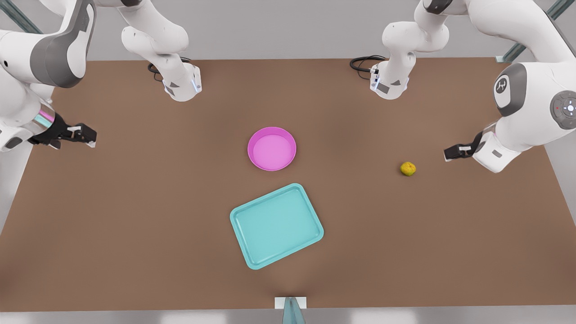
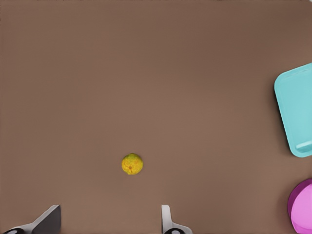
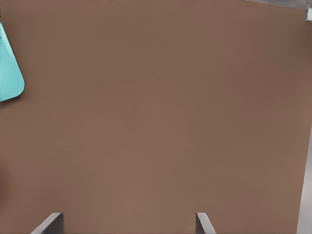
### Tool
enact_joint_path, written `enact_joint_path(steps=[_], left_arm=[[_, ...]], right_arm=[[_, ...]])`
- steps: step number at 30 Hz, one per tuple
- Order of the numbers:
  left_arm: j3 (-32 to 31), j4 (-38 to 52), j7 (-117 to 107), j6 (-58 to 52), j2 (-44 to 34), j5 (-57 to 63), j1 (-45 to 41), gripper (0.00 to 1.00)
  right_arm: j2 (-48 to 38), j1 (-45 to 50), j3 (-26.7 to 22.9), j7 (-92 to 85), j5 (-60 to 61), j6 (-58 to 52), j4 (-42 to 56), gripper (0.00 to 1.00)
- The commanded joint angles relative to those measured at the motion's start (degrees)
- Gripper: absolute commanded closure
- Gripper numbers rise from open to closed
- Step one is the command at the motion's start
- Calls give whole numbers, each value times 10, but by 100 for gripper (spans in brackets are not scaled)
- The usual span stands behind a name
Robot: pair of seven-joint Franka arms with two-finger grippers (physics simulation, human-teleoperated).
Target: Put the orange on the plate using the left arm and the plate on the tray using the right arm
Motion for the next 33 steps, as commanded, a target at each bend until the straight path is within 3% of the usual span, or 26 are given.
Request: enact_joint_path(steps=[1,2,4,7,10,16,33], left_arm=[[0,-8,-27,21,-1,1,-1,0],[0,-18,-36,21,-1,1,-1,0],[6,-177,-36,80,7,3,-1,0],[8,-375,45,300,26,3,-1,0],[20,-464,98,439,56,3,-2,0],[26,-470,140,491,91,6,-1,0],[25,-485,113,511,125,-2,-4,0]], right_arm=[[1,1,0,-41,0,42,0,0],[1,1,0,-41,0,42,0,0],[2,1,0,-42,0,42,0,0],[8,2,0,-41,0,40,1,0],[9,2,0,-41,0,40,1,0],[14,2,0,-41,0,39,-2,0],[25,2,0,-41,0,28,-8,0]])
